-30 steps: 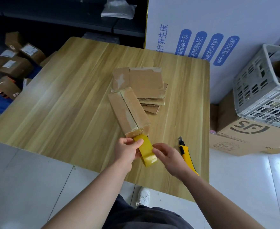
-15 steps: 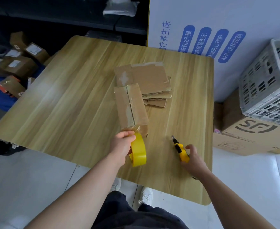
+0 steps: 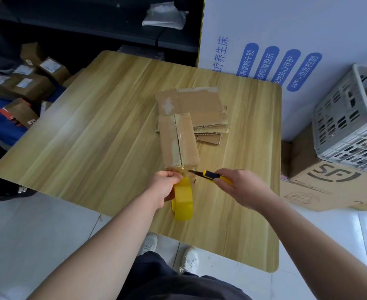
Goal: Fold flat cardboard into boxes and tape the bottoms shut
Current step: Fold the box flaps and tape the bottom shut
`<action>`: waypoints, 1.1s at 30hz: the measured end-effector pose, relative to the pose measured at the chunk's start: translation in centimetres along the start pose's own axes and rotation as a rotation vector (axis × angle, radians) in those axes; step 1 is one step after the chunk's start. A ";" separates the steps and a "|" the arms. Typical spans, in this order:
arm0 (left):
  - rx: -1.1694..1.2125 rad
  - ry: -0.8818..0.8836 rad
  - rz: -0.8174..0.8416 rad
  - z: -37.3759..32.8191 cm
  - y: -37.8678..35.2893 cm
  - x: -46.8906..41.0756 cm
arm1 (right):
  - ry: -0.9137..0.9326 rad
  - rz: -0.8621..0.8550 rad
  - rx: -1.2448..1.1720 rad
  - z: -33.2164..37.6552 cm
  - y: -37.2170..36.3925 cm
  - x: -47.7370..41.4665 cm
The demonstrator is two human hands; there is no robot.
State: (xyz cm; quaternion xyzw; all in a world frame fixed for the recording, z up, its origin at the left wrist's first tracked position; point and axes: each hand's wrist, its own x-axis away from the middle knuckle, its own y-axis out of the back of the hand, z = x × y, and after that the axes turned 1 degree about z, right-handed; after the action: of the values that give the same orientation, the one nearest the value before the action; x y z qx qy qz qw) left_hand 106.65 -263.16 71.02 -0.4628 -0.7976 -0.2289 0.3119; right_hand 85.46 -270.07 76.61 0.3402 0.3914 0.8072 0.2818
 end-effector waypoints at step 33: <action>-0.420 -0.107 -0.146 3.7 3.5 0.0 | 0.272 -0.400 -0.239 1.2 -7.1 -6.9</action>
State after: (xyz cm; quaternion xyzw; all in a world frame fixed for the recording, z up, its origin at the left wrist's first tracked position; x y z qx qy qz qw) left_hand 108.67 -259.13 68.68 -0.4700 -0.7793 -0.3871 0.1484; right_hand 91.94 -270.74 69.02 0.1089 0.3872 0.8143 0.4185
